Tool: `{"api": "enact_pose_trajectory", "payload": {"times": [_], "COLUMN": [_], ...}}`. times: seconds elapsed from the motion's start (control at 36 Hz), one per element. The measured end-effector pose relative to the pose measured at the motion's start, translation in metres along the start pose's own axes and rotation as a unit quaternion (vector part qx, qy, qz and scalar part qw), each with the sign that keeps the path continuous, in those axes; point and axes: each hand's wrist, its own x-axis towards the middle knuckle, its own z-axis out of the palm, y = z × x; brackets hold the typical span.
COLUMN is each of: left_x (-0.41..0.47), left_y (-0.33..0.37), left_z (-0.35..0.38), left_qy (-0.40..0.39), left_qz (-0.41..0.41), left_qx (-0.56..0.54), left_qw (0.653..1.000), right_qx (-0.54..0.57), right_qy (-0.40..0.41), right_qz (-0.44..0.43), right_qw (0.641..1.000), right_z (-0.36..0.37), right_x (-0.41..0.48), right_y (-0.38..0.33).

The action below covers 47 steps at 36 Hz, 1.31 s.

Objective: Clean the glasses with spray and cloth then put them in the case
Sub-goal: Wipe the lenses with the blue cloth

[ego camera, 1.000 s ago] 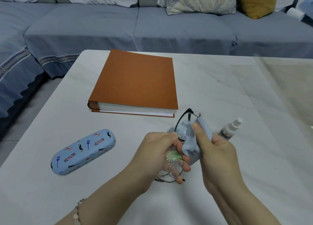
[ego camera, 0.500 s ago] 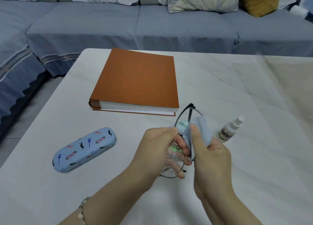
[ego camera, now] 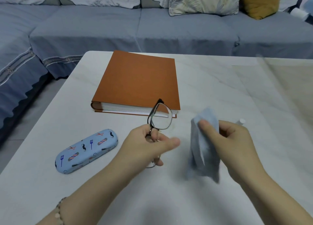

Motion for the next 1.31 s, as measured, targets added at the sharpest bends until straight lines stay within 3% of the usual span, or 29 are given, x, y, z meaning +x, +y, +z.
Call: {"api": "enact_pose_trajectory", "payload": {"times": [0.11,0.36,0.44,0.5,0.56,0.64,0.81,0.97,1.06,1.14,1.25,1.31], "left_x": [0.001,0.013,0.013,0.011,0.012,0.018,0.024,0.027,0.028,0.026,0.024,0.023], "left_y": [-0.008,-0.008,-0.001,0.003,0.005,0.003,-0.005,-0.010,-0.009,-0.006,-0.004,-0.003], "left_z": [0.007,0.014,0.006,0.001,-0.002,-0.005,-0.007,-0.006,-0.006,-0.005,-0.005,-0.005], "left_qy": [-0.026,-0.011,-0.068,-0.112,-0.121,-0.084,-0.033,-0.028,-0.048,-0.070,-0.082,-0.081], "left_qz": [0.010,0.051,0.024,-0.001,-0.013,-0.020,-0.042,-0.053,-0.041,-0.034,-0.037,-0.039], "left_qx": [0.011,0.012,-0.039,-0.078,-0.102,-0.116,-0.105,-0.130,-0.145,-0.158,-0.166,-0.164], "left_qw": [1.000,0.999,0.997,0.991,0.987,0.989,0.993,0.990,0.987,0.984,0.982,0.982], "right_qx": [0.104,0.137,0.180,0.261,0.363,0.429,0.329,0.244,0.192,0.202,0.286,0.274], "right_qy": [-0.019,-0.007,-0.049,-0.158,-0.251,-0.261,-0.171,-0.102,-0.185,-0.286,-0.311,-0.297], "right_qz": [0.047,0.042,0.050,0.079,0.117,0.152,0.167,0.209,0.279,0.297,0.269,0.239], "right_qw": [0.993,0.990,0.981,0.949,0.890,0.851,0.914,0.941,0.922,0.889,0.866,0.883], "right_z": [0.013,0.022,0.014,0.009,0.006,0.005,0.004,0.003,0.008,0.013,0.015,0.014], "right_x": [-0.004,-0.007,0.001,0.006,0.006,0.006,0.005,0.004,0.006,0.004,0.006,0.008], "right_y": [-0.006,-0.009,0.000,0.003,0.003,0.010,0.014,0.016,0.024,0.023,0.017,0.018]}}
